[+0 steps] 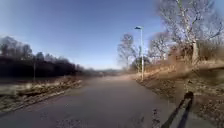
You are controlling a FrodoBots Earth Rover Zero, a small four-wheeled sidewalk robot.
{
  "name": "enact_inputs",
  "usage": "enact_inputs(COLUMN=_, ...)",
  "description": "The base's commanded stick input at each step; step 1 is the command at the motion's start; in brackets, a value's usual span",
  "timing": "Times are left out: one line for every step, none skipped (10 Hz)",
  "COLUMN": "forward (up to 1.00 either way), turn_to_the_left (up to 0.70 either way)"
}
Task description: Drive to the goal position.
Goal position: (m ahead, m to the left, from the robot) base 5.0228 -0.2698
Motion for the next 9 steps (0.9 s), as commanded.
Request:
enact_inputs(forward=0.85, turn_to_the_left=0.0)
enact_inputs(forward=0.85, turn_to_the_left=0.0)
enact_inputs(forward=0.85, turn_to_the_left=0.0)
enact_inputs(forward=0.85, turn_to_the_left=0.0)
enact_inputs(forward=0.85, turn_to_the_left=0.0)
enact_inputs(forward=0.85, turn_to_the_left=0.0)
enact_inputs(forward=0.85, turn_to_the_left=0.0)
enact_inputs(forward=0.85, turn_to_the_left=0.0)
enact_inputs(forward=0.85, turn_to_the_left=0.0)
